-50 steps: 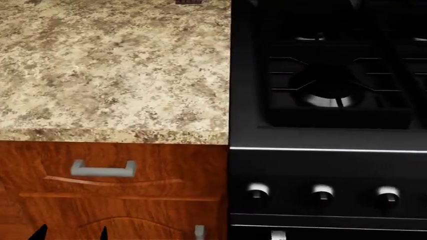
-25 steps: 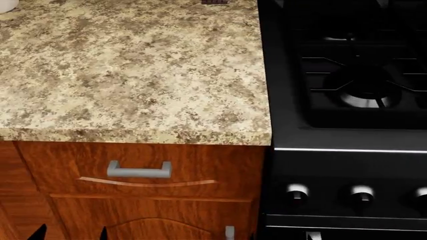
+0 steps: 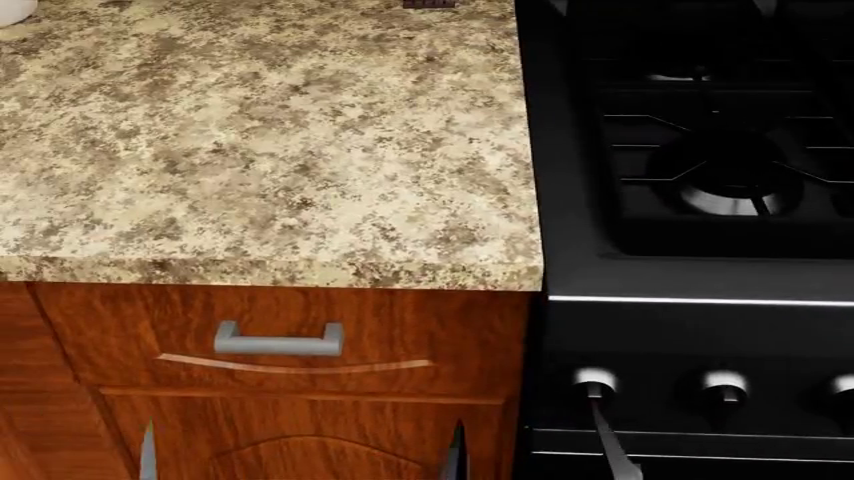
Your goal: Close the microwave door
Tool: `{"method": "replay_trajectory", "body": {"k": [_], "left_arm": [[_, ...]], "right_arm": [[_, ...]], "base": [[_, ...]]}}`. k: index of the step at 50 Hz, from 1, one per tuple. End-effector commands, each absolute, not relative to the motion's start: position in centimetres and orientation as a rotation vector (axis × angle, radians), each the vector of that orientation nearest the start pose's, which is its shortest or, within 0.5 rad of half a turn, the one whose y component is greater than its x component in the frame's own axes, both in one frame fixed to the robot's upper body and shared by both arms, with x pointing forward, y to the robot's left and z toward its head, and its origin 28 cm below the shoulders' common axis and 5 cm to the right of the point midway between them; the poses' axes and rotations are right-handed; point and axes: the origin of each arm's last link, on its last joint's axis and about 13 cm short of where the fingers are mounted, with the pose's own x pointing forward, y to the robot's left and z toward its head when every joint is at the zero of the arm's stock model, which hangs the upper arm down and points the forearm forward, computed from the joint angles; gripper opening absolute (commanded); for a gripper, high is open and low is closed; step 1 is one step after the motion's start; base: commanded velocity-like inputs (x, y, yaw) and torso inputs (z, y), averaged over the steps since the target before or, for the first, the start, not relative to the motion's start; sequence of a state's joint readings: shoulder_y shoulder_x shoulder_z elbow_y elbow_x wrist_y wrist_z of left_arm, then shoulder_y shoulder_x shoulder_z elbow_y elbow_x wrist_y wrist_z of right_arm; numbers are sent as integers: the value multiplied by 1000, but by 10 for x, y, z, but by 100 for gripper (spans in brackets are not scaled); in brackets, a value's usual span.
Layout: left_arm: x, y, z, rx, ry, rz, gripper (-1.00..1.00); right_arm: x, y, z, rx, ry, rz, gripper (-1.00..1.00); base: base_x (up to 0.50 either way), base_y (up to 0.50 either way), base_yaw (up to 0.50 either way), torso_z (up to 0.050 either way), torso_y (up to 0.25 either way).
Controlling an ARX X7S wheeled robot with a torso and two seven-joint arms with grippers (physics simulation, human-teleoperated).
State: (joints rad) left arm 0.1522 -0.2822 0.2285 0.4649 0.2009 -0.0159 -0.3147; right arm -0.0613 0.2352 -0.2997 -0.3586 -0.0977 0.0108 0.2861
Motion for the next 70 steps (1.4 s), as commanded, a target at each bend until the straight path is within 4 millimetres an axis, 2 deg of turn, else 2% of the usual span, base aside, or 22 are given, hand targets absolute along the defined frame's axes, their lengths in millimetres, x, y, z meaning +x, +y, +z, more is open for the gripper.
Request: {"method": "replay_trajectory", "body": {"k": [1,4,6,7,10,12,17,24,49,51,70], "left_arm": [[131,216,131,516,-595,96,100],[123,208,147,542,-634,76,100],[118,198,177,581,-721,29,100],[117,195,185,576,-760,22,100],[124,189,194,617,-792,5,100],[127,188,196,636,-779,20,100],[140,184,217,673,-888,90,100],[131,194,209,705,-894,155,100],[131,194,211,736,-910,152,100],[130,194,211,740,-911,154,100],[129,195,210,739,-917,156,100]], "right_arm": [[167,-76,111,-255,-522,65,100],[160,-75,124,-251,-569,65,100],[148,-68,147,-280,-662,116,100],[146,-67,158,-291,-689,113,100],[142,-65,188,-305,-787,121,100],[142,-63,197,-313,-822,113,100],[146,-60,216,-274,-942,94,100],[147,-66,216,-252,-947,67,100],[145,-65,217,-246,-977,36,100],[143,-67,218,-295,-1000,12,100],[144,-66,217,-272,-982,25,100]], "base": [[0,0,0,0,0],[0,0,0,0,0],[0,0,0,0,0],[0,0,0,0,0],[0,0,0,0,0],[0,0,0,0,0],[0,0,0,0,0],[0,0,0,0,0],[0,0,0,0,0],[459,0,0,0,0],[500,0,0,0,0]]}}
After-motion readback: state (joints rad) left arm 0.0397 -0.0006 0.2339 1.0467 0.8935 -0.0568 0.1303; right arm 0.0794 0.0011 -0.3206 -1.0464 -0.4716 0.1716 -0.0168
